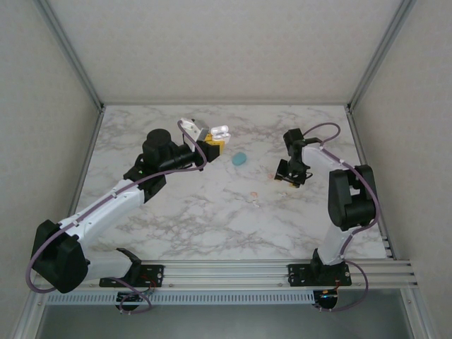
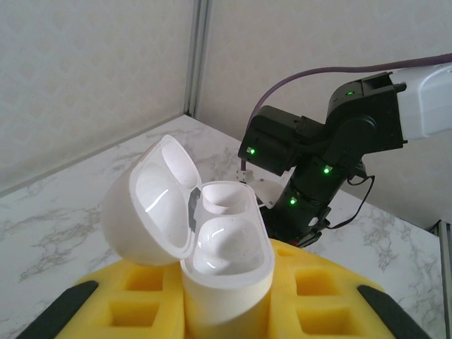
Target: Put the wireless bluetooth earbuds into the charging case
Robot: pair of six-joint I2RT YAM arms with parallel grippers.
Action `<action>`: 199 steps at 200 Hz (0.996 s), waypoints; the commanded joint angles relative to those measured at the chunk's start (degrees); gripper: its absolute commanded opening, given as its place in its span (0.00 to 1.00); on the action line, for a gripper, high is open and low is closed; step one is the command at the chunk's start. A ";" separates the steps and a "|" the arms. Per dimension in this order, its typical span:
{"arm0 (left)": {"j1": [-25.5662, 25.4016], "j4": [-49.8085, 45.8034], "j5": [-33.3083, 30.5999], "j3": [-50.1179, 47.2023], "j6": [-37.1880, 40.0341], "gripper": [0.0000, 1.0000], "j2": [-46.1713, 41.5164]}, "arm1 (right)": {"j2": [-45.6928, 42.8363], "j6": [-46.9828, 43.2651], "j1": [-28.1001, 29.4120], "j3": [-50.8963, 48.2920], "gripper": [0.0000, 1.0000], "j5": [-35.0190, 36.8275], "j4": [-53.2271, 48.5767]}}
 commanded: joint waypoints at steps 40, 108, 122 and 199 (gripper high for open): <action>-0.30 0.11 0.06 1.72 0.85 0.03 -0.44 | 3.25 -0.35 0.65 -0.90 0.42 -1.47 -2.13; -0.30 -0.12 -0.03 1.69 0.76 0.03 -0.44 | 6.91 -4.49 3.12 1.44 0.40 -4.57 -3.45; -0.30 -0.03 0.01 1.72 0.67 0.03 -0.40 | 7.27 -6.01 4.35 2.29 0.40 -4.22 -3.95; -0.30 -0.20 0.32 1.90 0.58 0.03 -0.08 | 9.05 -14.51 8.85 5.68 0.38 -6.69 -4.99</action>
